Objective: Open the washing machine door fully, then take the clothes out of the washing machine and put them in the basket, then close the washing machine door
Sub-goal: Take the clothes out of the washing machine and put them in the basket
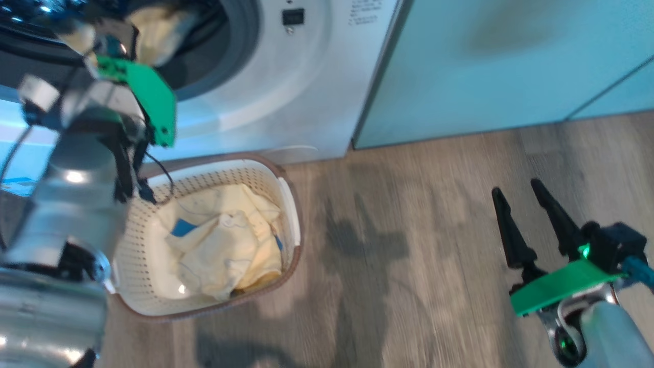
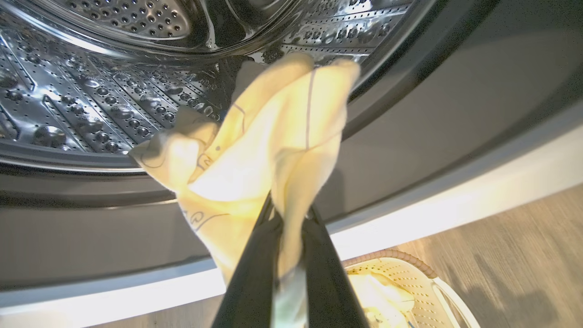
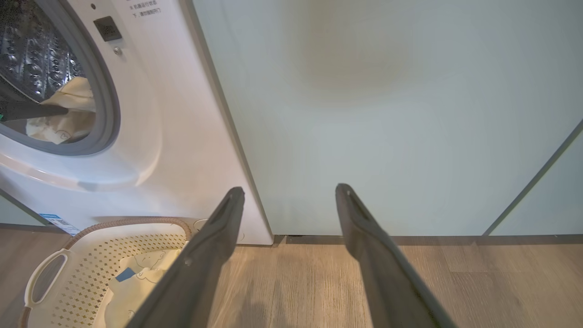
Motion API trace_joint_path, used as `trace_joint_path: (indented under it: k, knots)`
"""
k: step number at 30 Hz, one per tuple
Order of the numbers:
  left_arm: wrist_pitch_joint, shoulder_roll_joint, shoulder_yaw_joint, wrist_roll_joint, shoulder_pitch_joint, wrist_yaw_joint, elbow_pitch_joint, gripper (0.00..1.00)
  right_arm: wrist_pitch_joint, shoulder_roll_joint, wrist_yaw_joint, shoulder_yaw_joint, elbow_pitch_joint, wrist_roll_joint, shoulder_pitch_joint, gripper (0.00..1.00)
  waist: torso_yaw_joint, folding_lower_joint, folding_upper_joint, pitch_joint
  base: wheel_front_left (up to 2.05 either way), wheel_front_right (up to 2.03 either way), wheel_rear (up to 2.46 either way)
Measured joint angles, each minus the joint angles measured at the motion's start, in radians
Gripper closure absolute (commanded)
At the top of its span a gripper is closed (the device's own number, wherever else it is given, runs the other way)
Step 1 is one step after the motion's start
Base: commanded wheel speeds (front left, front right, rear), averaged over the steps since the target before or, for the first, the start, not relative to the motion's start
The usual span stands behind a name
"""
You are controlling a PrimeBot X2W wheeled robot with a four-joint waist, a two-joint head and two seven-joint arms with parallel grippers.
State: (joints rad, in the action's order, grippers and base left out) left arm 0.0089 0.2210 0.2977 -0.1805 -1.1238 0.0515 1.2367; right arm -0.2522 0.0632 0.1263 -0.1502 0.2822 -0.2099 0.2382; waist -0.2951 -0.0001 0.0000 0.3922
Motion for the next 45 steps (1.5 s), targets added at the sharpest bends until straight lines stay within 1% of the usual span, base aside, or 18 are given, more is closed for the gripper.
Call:
trace_joint_path:
  k: [4, 8, 11, 14, 17, 20, 25, 30, 37, 45]
  knots:
    - [-0.042, -0.024, -0.008, -0.037, 0.066, 0.022, -0.017, 1.00, 0.000, 0.010, 0.000, 0.003, 0.006, 0.000, -0.035, 0.00, 0.029, 0.0000, 0.0000, -0.048, 0.00, 0.00, 0.00]
    - [-0.063, -0.058, -0.009, -0.071, 0.136, 0.043, -0.039, 1.00, 0.000, 0.028, 0.000, 0.010, 0.009, 0.000, -0.067, 0.00, 0.062, 0.0000, 0.0000, -0.094, 0.00, 0.00, 0.00]
    - [-0.072, -0.076, -0.008, -0.087, 0.191, 0.052, -0.061, 1.00, 0.000, 0.030, 0.000, 0.012, 0.010, 0.000, -0.076, 0.00, 0.090, -0.0001, 0.0000, -0.120, 0.00, 0.00, 0.00]
    - [-0.066, -0.093, -0.006, -0.106, 0.248, 0.061, -0.076, 1.00, 0.000, 0.033, 0.000, 0.012, 0.009, 0.000, -0.082, 0.00, 0.117, 0.0000, 0.0000, -0.139, 0.00, 0.00, 0.00]
    - [-0.037, -0.108, 0.000, -0.124, 0.310, 0.070, -0.092, 1.00, 0.000, 0.037, 0.000, 0.011, 0.009, 0.000, -0.092, 0.00, 0.138, 0.0000, 0.0000, -0.147, 0.00, 0.00, 0.00]
    - [-0.007, -0.110, 0.003, -0.144, 0.366, 0.072, -0.099, 1.00, 0.000, 0.042, 0.000, 0.006, 0.002, 0.000, -0.090, 0.00, 0.147, 0.0000, 0.0000, -0.136, 0.00, 0.00, 0.00]
    - [0.037, -0.111, 0.002, -0.183, 0.418, 0.078, -0.100, 1.00, 0.000, 0.052, 0.000, -0.012, 0.000, 0.000, -0.087, 0.00, 0.146, 0.0001, 0.0000, -0.099, 0.00, 0.00, 0.00]
    - [0.074, -0.117, 0.001, -0.212, 0.427, 0.078, -0.074, 1.00, 0.000, 0.056, 0.000, -0.015, -0.001, 0.000, -0.061, 0.00, 0.134, 0.0002, 0.0000, -0.050, 0.00, 0.00, 0.00]
    - [0.142, -0.133, 0.012, -0.248, 0.433, 0.078, -0.016, 1.00, 0.000, 0.056, 0.000, -0.017, -0.007, 0.000, -0.016, 0.00, 0.102, 0.0002, 0.0000, 0.020, 0.00, 0.00, 0.00]
    - [0.250, -0.128, 0.031, -0.306, 0.434, 0.078, 0.033, 1.00, 0.000, 0.055, 0.000, -0.024, -0.012, 0.000, 0.030, 0.00, 0.057, 0.0002, 0.0000, 0.103, 0.00, 0.00, 0.00]
